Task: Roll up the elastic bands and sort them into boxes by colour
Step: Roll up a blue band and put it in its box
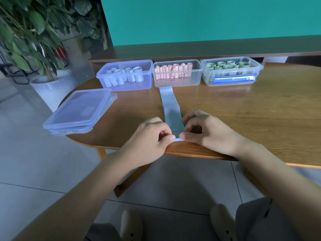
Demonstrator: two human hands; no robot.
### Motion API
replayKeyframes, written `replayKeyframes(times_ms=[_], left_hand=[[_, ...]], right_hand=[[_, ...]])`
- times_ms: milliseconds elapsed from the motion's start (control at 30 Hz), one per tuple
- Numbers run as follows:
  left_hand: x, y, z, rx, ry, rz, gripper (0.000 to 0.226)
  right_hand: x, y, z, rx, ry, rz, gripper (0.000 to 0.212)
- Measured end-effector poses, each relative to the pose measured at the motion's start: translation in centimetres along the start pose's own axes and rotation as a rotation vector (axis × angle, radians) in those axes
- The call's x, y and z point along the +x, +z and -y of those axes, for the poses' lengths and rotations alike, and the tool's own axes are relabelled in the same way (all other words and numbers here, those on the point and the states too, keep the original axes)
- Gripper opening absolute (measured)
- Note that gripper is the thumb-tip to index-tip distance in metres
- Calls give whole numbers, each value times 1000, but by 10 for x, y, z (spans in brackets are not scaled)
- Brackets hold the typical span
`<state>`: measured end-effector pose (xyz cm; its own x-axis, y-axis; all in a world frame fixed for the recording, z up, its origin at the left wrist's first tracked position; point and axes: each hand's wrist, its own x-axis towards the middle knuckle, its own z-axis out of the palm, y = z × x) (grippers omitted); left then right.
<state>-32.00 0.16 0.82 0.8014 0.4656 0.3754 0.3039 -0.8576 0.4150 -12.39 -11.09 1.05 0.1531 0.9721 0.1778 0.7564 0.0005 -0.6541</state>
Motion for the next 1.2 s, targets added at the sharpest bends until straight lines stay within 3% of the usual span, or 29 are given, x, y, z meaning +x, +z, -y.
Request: replayKeyframes(times_ms=[233, 467, 800, 1200], left_hand=[[3, 1, 0, -37, -33, -39, 10], [1, 1, 0, -83, 44, -14, 12], [3, 3, 3, -75, 34, -13, 3], [2, 6, 2, -40, 75, -110, 6]], right_hand=[[6, -2, 1, -38, 48, 7, 21], [8, 1, -2, -30, 36, -55, 21], [2, 3, -4, -53, -206, -32, 3], [3, 4, -9, -142, -225, -55, 15]])
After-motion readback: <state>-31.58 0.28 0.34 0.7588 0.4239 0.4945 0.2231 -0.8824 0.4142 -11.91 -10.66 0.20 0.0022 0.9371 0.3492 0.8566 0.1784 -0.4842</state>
